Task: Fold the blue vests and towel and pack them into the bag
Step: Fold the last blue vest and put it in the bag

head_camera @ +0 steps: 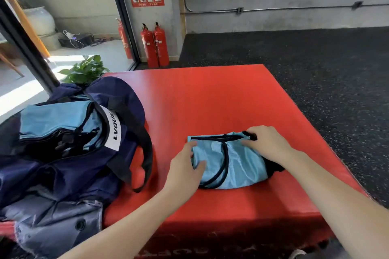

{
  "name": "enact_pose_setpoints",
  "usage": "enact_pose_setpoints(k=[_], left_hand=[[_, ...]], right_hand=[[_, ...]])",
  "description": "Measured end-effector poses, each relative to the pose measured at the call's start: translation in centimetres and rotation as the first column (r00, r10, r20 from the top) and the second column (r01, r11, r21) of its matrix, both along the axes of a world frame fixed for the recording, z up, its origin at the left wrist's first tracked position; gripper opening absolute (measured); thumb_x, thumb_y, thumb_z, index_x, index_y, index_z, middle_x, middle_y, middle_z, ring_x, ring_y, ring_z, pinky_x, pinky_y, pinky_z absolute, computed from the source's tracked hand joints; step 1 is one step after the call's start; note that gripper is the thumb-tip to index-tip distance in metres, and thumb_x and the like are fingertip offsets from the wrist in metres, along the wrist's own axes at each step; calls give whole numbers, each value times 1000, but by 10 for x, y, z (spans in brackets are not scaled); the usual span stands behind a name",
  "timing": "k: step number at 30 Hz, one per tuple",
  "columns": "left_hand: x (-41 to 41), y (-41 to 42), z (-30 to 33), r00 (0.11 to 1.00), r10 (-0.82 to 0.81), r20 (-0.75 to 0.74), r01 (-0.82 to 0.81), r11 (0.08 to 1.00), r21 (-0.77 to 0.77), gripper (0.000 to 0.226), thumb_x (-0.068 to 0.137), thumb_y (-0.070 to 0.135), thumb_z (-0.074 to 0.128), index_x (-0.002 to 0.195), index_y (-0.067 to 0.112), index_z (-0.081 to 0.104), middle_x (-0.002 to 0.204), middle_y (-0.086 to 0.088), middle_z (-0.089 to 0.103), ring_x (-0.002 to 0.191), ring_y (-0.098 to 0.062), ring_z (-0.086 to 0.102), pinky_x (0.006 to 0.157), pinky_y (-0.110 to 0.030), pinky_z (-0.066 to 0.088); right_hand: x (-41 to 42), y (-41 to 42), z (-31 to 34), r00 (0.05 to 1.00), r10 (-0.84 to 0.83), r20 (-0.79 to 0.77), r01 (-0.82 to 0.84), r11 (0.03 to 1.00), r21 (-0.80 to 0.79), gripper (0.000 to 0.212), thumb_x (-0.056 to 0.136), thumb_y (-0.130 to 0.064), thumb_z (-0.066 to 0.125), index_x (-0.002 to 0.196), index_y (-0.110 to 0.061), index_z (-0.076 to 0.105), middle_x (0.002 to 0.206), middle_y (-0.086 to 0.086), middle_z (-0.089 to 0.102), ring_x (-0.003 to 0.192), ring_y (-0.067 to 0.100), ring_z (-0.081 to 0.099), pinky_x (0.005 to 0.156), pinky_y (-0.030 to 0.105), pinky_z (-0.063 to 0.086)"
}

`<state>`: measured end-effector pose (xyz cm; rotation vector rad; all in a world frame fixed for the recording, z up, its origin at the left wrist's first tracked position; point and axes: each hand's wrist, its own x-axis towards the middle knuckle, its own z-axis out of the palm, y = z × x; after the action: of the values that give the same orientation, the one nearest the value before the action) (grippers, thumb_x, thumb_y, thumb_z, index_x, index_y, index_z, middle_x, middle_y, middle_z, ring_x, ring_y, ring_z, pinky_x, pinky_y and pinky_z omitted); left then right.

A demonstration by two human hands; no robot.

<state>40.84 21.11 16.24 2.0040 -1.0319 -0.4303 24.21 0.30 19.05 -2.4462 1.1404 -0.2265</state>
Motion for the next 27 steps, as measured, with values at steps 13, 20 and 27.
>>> enact_pose_setpoints(k=[13,20,27], left_hand=[[13,12,-9,976,-14,219,-4,997,83,23,100,14,53,110,25,70,112,13,63,92,-2,56,71,-8,39],[35,-6,1,918,-175,357,153,984,88,28,96,13,55,115,27,71,117,12,52,115,-11,49,95,-31,43],[64,-32,-2,870,-334,363,271,938,214,26,96,29,54,109,45,70,125,18,54,124,-10,46,107,-46,34]], right_hand=[[-5,77,29,973,4,230,28,990,-135,16,94,-40,63,97,-25,64,85,-10,64,76,9,57,74,34,52],[-6,119,-4,993,80,-90,-82,996,-19,33,94,-59,52,92,-28,60,82,-9,65,81,13,62,67,30,47],[-8,104,-18,994,68,-87,-76,993,-87,36,90,-66,49,88,-31,55,78,-12,63,84,11,61,71,32,48]])
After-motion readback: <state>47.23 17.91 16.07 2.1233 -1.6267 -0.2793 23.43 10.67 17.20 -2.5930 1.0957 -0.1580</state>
